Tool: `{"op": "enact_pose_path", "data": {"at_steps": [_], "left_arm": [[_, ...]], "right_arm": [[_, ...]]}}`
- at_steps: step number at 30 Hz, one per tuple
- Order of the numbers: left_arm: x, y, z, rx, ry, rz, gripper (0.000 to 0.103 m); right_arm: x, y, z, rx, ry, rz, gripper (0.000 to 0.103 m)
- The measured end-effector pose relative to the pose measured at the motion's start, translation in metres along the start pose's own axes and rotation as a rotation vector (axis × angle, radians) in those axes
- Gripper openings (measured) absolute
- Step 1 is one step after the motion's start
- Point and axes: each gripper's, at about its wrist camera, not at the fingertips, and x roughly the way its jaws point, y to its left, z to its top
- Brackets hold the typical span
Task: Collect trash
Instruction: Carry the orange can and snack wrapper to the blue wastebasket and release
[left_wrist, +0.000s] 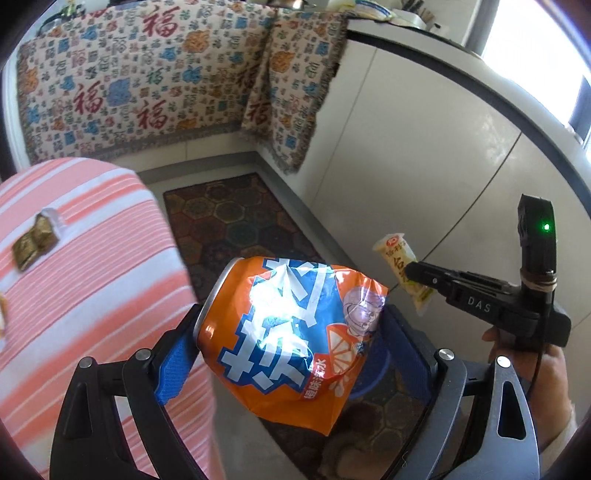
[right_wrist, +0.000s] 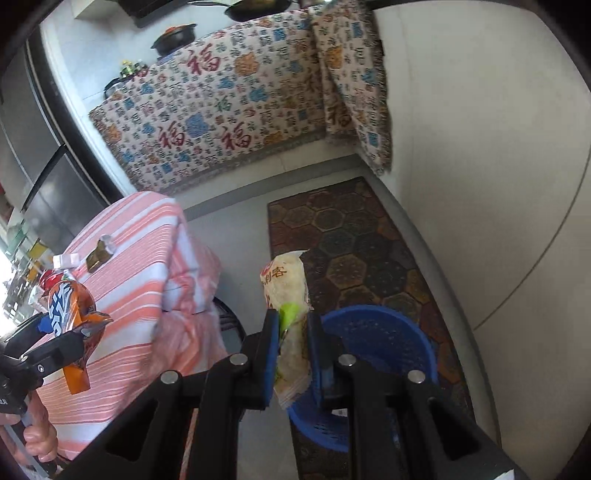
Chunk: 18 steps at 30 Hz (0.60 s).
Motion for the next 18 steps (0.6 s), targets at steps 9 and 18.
{"op": "enact_pose_path", "data": {"at_steps": [9,18], "left_arm": [[0.071,-0.05,0.0,0.05,0.082,-0.035,0.093],[0.103,-0.062,-0.006,0.083,0.125,-0.038,0.093]], "right_arm": [[0.012,-0.066,-0.002,0.115,0.031,-0.074,0.016],[0.02,-0.102,-0.007,0.169,0.049,-0.073,0.016]]}}
